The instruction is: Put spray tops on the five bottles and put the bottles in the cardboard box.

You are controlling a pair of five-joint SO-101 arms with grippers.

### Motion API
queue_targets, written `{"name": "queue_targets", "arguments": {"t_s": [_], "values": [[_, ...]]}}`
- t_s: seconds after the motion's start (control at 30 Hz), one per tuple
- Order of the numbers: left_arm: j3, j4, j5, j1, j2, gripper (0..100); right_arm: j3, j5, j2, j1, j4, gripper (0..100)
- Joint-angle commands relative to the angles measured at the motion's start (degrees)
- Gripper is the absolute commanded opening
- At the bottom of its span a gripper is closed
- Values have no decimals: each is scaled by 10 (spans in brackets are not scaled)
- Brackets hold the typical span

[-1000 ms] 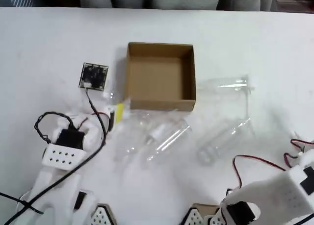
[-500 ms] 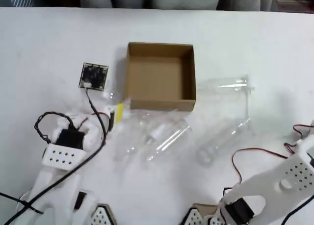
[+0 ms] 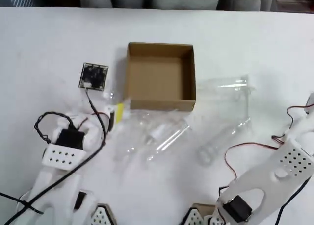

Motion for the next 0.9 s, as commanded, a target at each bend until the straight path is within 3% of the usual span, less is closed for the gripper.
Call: {"name": "queue_targets", "arguments": {"t_s": [0.0,0.2,0.33,0.47,0.87], "values": [[-9,-18,-4,5,-20,55,-75,-28,-6,-15,103,19],[-6,-29,-23,5,-20,55,-62,-65,-9,0,113,25],[-6,-29,-23,5,-20,55,-28,-66,-9,2,108,112],[-6,-29,-23,5,-20,55,-20,-70,-8,2,76,90],[-5,-29,-24,5,-20,55,-27,-91,58,-14,42,164]]}}
